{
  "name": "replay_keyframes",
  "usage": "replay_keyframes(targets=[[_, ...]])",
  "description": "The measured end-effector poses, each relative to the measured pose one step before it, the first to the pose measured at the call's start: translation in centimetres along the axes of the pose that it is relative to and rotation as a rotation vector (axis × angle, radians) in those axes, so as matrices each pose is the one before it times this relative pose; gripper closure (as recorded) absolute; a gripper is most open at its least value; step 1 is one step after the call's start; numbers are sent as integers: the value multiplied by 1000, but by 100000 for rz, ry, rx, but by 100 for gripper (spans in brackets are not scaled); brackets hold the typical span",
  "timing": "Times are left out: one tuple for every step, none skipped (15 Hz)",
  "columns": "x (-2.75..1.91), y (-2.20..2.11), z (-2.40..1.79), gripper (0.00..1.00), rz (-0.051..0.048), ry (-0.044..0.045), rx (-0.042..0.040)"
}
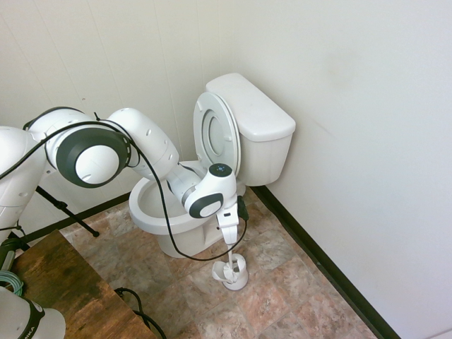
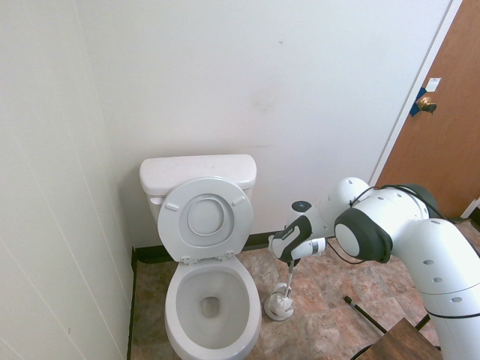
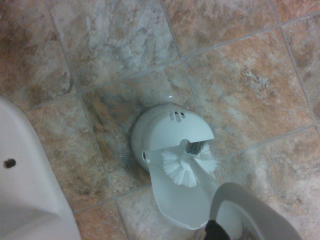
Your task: Clean the toilet
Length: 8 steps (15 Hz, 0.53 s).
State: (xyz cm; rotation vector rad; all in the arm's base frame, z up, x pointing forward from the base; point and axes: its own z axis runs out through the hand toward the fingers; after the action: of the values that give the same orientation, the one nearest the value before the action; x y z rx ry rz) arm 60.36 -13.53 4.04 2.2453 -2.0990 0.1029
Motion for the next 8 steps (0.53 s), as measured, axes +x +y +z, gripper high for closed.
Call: replay_keyframes(targets=[[118,-243,0,100,333,-778,-1163],[219,-335,57,100,295,-744,-854],[278,-308,197,100,340,-659,-737],[258,-278,292,100,344,-446,-743],[235,-384,231,100,178,-402,-774],[158,-434,171,100,6,-250,-451],[140,-303,188,100,25,-268,-600],[137,-241,248,100,40,-214,-580]])
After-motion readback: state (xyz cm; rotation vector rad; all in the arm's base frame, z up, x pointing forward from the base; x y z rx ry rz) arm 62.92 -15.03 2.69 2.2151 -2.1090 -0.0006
